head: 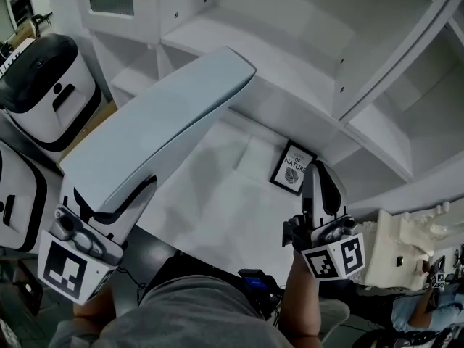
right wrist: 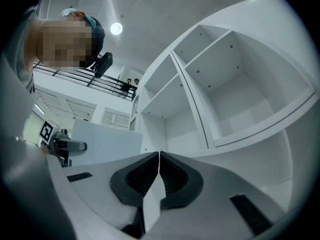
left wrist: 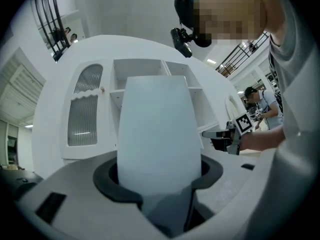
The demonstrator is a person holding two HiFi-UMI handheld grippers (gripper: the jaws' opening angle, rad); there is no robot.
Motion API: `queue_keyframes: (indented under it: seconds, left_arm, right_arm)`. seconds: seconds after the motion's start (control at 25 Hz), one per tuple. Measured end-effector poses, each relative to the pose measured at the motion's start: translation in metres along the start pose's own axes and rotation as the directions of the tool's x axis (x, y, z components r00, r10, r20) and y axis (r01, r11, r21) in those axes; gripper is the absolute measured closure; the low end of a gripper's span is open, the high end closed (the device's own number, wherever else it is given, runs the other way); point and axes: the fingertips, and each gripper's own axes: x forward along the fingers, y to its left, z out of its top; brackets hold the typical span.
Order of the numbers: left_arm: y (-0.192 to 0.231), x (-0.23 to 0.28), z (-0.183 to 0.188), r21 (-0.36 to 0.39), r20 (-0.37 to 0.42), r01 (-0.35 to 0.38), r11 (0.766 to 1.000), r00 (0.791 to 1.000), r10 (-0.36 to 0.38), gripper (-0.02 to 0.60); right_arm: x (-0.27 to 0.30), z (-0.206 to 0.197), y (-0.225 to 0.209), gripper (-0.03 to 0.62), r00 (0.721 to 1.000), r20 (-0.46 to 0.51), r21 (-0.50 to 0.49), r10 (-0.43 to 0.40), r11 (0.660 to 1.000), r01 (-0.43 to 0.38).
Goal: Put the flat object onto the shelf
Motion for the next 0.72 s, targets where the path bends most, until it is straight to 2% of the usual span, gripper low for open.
queue_keyframes:
  seconds: [0.12, 0.28, 0.52, 0.72]
  left_arm:
    - [-0.004, 0.001, 0.001, 0.004, -0.029, -0.019, 1.000, 0.999, 0.019, 0.322]
    - [-0.012, 0.004, 0.015, 0.047, 0.012, -0.005, 0.999, 1.000, 0.004, 0.322]
    - [-0.013, 0.002, 0.030, 0.095, 0.000, -0.060, 0.994, 0.998, 0.061, 0.322]
    - [-0.016, 0.000, 0.054, 0.146, 0.032, -0.068, 0.987, 0.997, 0.064, 0.322]
  right_arm:
    - [0.002, 0.003, -0.002, 0.565, 1.000, 0.005, 0.003, 0.023, 1.000, -0.023]
    - [0.002, 0.009, -0.006, 0.565, 0.999, 0.017, 0.005, 0.046, 0.999, -0.046]
    - [0.001, 0.018, -0.013, 0.565, 0.997, 0.039, 0.000, 0.066, 0.998, -0.066]
    - [0.001, 0.027, -0.014, 0.565, 0.995, 0.061, 0.002, 0.077, 0.997, -0.077]
